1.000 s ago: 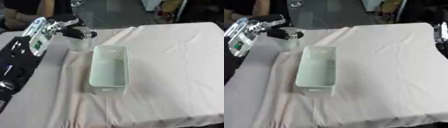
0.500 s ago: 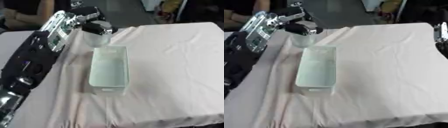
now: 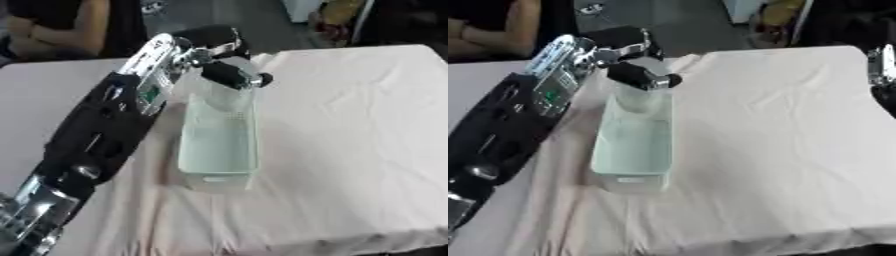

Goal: Pick up objects on the table and place them in the box.

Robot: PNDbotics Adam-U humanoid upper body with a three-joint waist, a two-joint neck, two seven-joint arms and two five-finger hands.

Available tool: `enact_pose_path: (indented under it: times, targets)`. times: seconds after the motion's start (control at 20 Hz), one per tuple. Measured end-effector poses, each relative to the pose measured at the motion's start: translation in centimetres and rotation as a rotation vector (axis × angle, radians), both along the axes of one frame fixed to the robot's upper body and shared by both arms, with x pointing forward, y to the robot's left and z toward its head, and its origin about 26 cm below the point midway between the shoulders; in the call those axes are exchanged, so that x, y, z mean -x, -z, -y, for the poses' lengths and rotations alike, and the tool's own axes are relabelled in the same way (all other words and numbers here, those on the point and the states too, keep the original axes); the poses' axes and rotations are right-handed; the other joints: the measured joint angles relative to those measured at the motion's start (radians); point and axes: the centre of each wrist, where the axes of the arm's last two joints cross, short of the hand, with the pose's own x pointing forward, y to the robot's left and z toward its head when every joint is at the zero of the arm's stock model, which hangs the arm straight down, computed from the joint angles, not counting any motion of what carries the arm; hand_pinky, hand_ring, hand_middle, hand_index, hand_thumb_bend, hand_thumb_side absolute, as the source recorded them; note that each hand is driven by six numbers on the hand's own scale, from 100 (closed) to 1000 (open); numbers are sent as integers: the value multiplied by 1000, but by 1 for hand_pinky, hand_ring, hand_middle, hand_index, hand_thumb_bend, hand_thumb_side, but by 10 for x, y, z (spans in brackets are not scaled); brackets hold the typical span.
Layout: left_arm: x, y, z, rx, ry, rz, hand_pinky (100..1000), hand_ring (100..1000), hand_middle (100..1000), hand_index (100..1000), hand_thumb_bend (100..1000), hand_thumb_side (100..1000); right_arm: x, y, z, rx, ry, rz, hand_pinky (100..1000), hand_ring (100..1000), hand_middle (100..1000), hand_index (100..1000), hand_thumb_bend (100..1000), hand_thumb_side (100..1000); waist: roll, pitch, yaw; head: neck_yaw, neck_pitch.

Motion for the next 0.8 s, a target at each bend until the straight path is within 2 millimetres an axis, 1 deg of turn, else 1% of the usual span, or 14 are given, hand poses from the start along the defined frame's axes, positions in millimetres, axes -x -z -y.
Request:
enact_pose_path:
  times: [0.1, 0.15, 0.2, 0.25, 0.3, 0.35, 0.4, 0.45, 0.5, 0.55, 0.8]
  targets:
    - [1, 5, 0, -15, 4, 2, 100, 100, 233, 221, 100, 159, 0, 0, 0, 0, 0, 0, 703, 883, 983, 1000, 100, 608, 0, 0, 0, 0, 0]
    - [1, 6, -1, -20, 4, 5, 100, 109, 310, 381, 140, 100, 0, 0, 0, 0, 0, 0, 703, 883, 983, 1000, 100, 608, 0, 0, 0, 0, 0]
    - [2, 7, 0, -29, 7, 16, 100, 100, 291, 350, 100, 100, 0, 0, 0, 0, 0, 0, 703, 883, 983, 1000, 100, 609, 0, 0, 0, 0, 0]
    - [3, 6, 1, -43, 16, 34, 489, 576, 626, 709, 783, 506, 0, 0, 0, 0, 0, 0, 703, 883, 983, 1000, 100, 608, 0, 0, 0, 0, 0]
    - [5, 5, 2, -67, 31, 58, 425, 527, 589, 681, 716, 456, 0, 0, 0, 1, 0, -1, 703, 883, 983, 1000, 100, 607, 0, 0, 0, 0, 0]
    - [7, 4, 3, -96, 48, 85, 849, 881, 857, 946, 971, 813, 0, 0, 0, 1, 0, -2, 703, 883, 983, 1000, 100, 609, 0, 0, 0, 0, 0]
    - [9, 2, 4, -132, 63, 114, 835, 870, 849, 940, 953, 816, 0, 0, 0, 1, 0, -2, 703, 883, 983, 1000, 100, 608, 0, 0, 0, 0, 0]
    - [10, 0, 4, -168, 74, 142, 979, 972, 929, 979, 975, 916, 0, 0, 0, 1, 0, -3, 703, 883, 983, 1000, 100, 607, 0, 0, 0, 0, 0]
    - [12, -1, 4, -202, 80, 163, 996, 984, 939, 985, 979, 928, 0, 0, 0, 1, 0, -4, 703, 882, 983, 1000, 100, 608, 0, 0, 0, 0, 0]
    - [13, 1, 2, -237, 82, 175, 1000, 1000, 957, 993, 984, 948, 0, 0, 0, 1, 0, -4, 703, 882, 983, 1000, 100, 608, 1, 0, 0, 0, 0]
    - [13, 8, -5, -338, 61, 189, 1000, 1000, 972, 1000, 986, 962, 0, 0, 0, 1, 0, -4, 703, 882, 983, 1000, 100, 609, 1, 0, 1, 0, 0]
